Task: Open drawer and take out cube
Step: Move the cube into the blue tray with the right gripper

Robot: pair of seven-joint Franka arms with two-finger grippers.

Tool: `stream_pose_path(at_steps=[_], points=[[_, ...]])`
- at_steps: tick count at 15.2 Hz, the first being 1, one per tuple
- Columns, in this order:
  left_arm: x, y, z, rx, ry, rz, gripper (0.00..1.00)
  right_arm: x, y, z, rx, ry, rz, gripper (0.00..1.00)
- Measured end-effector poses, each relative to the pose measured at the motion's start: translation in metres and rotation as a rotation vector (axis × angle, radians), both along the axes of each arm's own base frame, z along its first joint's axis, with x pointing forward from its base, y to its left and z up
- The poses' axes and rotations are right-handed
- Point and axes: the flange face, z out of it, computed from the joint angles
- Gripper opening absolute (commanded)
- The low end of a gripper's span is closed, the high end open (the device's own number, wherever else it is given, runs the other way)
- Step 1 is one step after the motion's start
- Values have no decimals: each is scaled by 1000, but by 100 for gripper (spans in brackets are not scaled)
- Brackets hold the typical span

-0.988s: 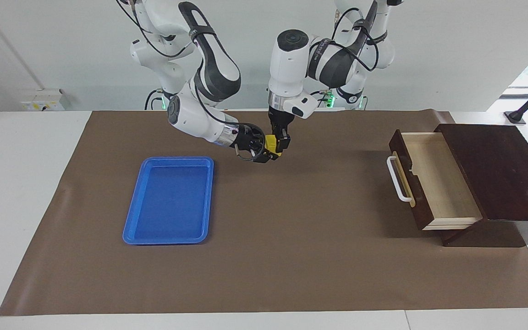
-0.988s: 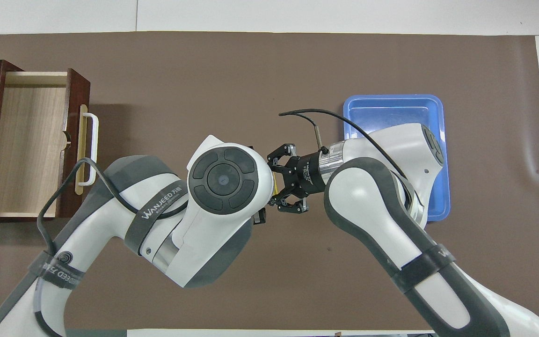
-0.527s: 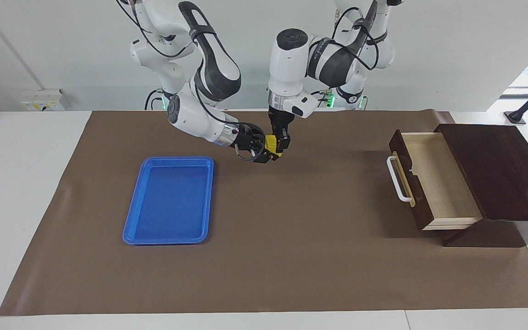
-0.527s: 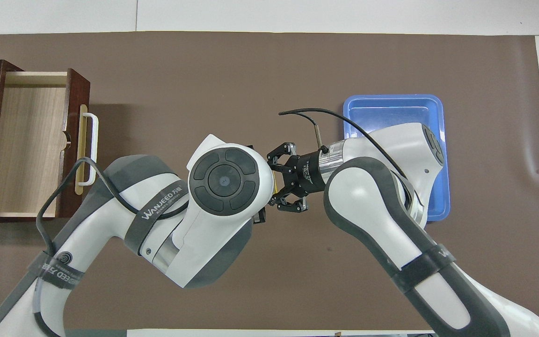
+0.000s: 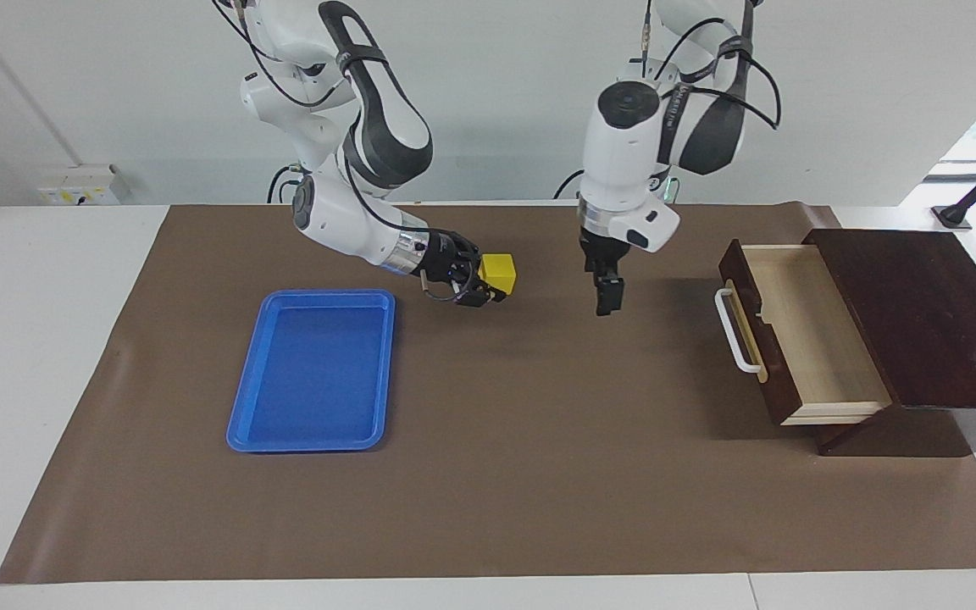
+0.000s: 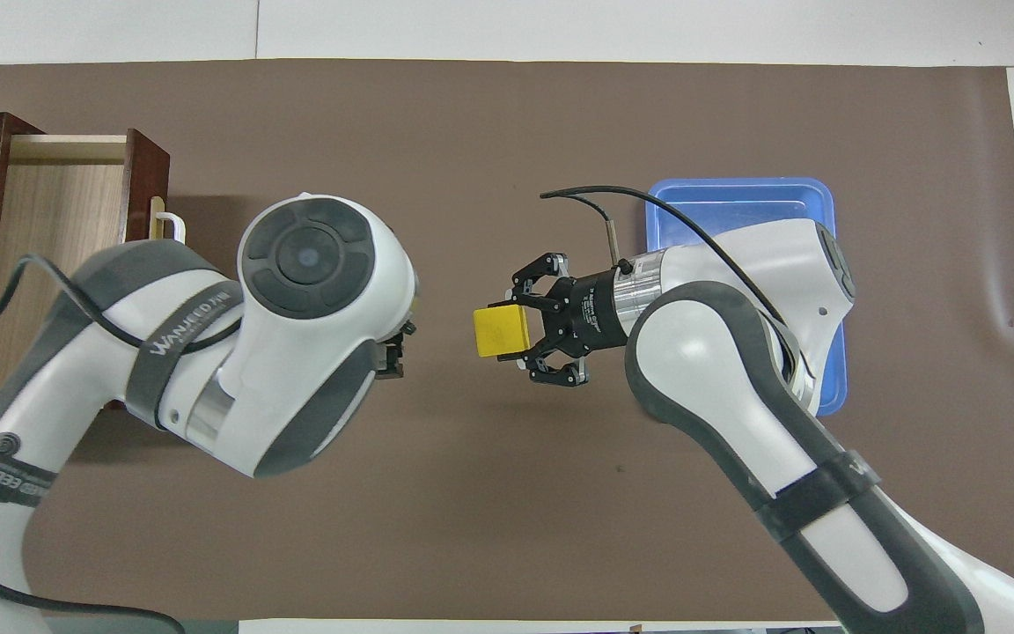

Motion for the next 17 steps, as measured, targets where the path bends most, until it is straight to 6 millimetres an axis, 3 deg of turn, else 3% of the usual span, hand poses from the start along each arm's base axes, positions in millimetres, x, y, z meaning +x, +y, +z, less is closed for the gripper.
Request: stream_pose_path(at_steps=[2, 4, 8, 12, 17], points=[[25, 60, -4, 8, 12, 25, 100, 19, -49, -1, 9, 23, -65, 0], [40, 107, -10, 15, 15, 37, 100, 35, -104, -1, 6, 42, -115, 0], [51, 154, -29, 65, -21, 3, 100, 48, -178, -16, -30, 61, -138, 0], [60, 211, -30, 90, -16, -65, 100, 50, -258, -47, -68, 52, -120, 0], [63, 277, -29, 116, 5, -151, 100, 52, -310, -101, -86, 11, -57, 0]])
